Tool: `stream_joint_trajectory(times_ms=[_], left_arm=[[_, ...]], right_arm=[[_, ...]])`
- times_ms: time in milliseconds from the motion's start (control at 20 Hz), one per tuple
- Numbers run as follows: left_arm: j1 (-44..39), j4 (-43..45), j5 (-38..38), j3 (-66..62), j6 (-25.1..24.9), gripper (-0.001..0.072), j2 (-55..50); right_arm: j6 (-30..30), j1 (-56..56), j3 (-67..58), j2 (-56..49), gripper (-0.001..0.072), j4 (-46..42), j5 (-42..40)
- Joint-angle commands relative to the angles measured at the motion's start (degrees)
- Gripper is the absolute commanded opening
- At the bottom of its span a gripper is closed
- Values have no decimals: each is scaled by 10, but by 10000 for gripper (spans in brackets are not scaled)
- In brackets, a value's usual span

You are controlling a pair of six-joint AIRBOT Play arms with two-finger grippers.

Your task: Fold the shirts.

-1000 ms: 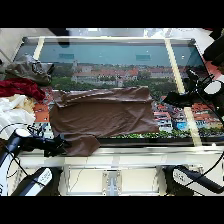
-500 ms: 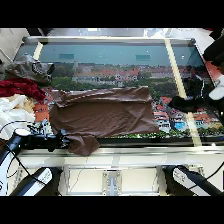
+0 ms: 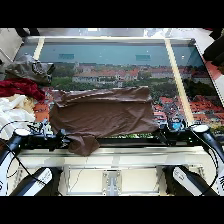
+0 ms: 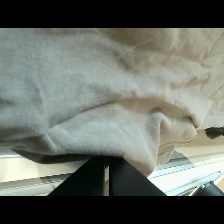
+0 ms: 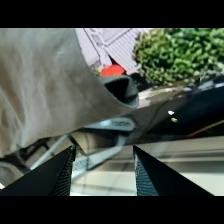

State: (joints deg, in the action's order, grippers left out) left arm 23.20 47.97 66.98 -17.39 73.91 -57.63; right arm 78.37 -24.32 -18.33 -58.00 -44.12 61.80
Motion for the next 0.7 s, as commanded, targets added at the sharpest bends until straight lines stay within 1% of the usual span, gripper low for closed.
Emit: stream_joint_trajectory(times_ms=[0, 200, 250, 400, 450, 550, 650], left_arm=[[1, 0, 0, 0, -1, 14, 0], [1, 0, 0, 0, -1, 14, 0], [1, 0, 0, 0, -1, 13, 0], [1, 0, -2, 0, -5, 14, 0], [1, -1, -6, 0, -12, 13, 0], [1, -1, -6, -1, -11, 13, 1], [1, -1, 28, -12, -12, 13, 22]], right_arm=[[-13, -3, 28, 0, 411, 60, -56], [-16, -3, 28, 0, 408, 97, -116], [-16, -3, 28, 0, 396, 105, -123], [-16, -3, 27, 0, 89, 109, -132], [-17, -3, 27, 0, 14, 109, -134], [-44, -3, 26, 0, 11, 114, -118], [-85, -3, 9, 7, 10, 113, -53]])
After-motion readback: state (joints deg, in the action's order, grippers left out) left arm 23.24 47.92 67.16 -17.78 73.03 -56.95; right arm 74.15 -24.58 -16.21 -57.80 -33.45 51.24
